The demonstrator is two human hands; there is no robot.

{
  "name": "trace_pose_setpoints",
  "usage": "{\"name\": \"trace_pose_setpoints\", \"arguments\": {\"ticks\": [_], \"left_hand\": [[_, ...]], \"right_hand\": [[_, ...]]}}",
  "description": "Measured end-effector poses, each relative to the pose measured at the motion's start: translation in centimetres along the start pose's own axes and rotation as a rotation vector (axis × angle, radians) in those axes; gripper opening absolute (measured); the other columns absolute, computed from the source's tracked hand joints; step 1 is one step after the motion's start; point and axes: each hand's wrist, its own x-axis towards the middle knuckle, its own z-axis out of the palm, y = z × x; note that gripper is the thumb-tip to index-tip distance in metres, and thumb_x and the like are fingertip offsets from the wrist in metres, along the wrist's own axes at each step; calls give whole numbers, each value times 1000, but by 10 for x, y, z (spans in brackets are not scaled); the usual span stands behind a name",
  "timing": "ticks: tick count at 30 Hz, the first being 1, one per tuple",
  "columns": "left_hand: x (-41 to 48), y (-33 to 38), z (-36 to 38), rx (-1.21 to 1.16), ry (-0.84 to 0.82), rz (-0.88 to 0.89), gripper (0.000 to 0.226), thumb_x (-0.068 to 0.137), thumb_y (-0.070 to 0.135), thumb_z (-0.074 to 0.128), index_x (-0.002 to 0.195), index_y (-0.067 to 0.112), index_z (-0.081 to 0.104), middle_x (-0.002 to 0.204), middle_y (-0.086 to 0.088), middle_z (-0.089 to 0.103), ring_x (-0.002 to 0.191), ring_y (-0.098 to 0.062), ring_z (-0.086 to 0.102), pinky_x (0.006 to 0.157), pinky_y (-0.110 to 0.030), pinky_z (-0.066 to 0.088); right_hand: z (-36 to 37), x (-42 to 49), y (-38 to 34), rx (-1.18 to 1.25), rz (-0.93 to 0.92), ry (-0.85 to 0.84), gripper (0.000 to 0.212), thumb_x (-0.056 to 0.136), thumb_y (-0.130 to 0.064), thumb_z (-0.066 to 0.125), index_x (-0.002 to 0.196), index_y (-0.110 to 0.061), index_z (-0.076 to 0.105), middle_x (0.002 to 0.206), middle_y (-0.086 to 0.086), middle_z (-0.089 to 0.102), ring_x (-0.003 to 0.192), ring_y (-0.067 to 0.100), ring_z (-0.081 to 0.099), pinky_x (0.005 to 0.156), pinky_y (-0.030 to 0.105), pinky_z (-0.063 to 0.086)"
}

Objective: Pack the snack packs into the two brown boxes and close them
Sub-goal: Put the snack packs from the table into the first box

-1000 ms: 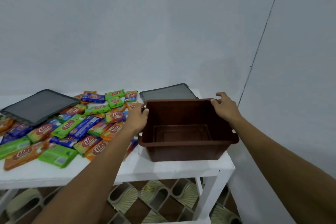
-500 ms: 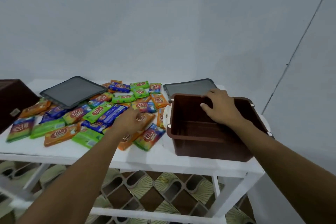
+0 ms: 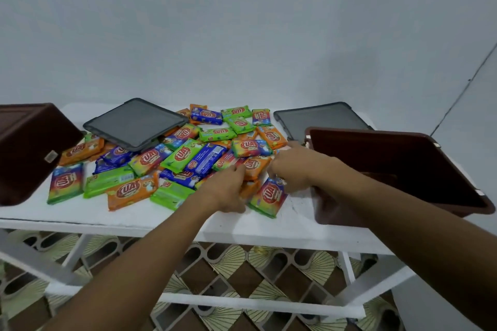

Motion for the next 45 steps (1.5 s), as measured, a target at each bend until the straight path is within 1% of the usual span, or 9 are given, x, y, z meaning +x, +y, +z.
{"name": "trace_pose_setpoints", "arguments": {"ticks": [5, 10, 15, 19, 24, 28, 35, 39, 45], "left_hand": [[-1, -31, -6, -44, 45, 66, 34, 83, 35, 67, 111, 23, 51, 106, -4, 59, 90, -20, 57, 68, -32, 49], [-4, -57, -29, -557, -65, 70, 6, 87, 31, 56, 92, 30, 55, 92, 3, 63, 84, -16, 62, 68, -30, 48], [-1, -72, -47, -1525, -165, 8, 37, 76, 2, 42, 108, 6, 59, 93, -18, 71, 85, -31, 69, 76, -39, 57], [9, -81, -53, -1802, -153, 42, 51, 85, -4, 32, 131, 14, 46, 110, -27, 66, 99, -36, 67, 75, -43, 59], [23, -80, -67, -1928, -182, 85, 55, 98, 39, 42, 142, 7, 43, 118, -24, 54, 99, -32, 57, 92, -44, 44], [37, -40, -90, -1557, 38, 176, 44, 85, 32, 70, 125, 26, 53, 90, -3, 61, 88, -25, 63, 77, -41, 52], [55, 66, -117, -695, 262, 296, 63, 73, 45, 81, 118, 24, 42, 101, 3, 65, 89, -13, 67, 81, -39, 56], [64, 119, -123, -479, 108, 359, 66, 77, 46, 77, 124, 25, 35, 106, 1, 61, 92, -18, 63, 84, -41, 53], [92, 202, -92, -10, -42, 469, 80, 71, 33, 83, 131, 15, 32, 115, -3, 51, 99, -22, 53, 82, -35, 46]], "right_hand": [[15, 25, -21, -127, 28, -133, 83, 66, -41, 84, 138, -30, 44, 135, 3, 52, 126, 27, 46, 105, 55, 34], [9, 35, -24, -176, -25, -87, 83, 65, -48, 82, 137, -32, 44, 132, 4, 53, 127, 28, 45, 103, 58, 33], [-11, 31, -14, -16, -67, -49, 39, 80, -41, 73, 112, -24, 58, 102, -1, 60, 94, 18, 55, 85, 36, 48], [-19, 34, -10, 139, -113, -154, 34, 90, -25, 63, 124, -24, 56, 113, -1, 60, 102, 17, 55, 85, 33, 48], [-37, 15, 18, 384, -78, 3, 17, 92, -18, 57, 109, -16, 55, 95, -2, 56, 86, 18, 53, 71, 30, 40], [-44, -35, 71, 661, 0, 166, 13, 93, -12, 57, 106, -15, 55, 98, -2, 59, 86, 16, 55, 74, 28, 41], [21, -118, 155, 1002, 339, 140, 20, 92, -15, 50, 110, -18, 59, 108, 14, 64, 88, 23, 58, 81, 41, 49], [49, -144, 167, 842, 391, -13, 22, 92, -29, 61, 112, -23, 54, 106, 1, 60, 83, 10, 55, 69, 21, 43], [95, -151, 168, 388, 389, -138, 59, 70, -45, 80, 112, -30, 41, 107, 0, 57, 90, 18, 56, 75, 30, 48]]}}
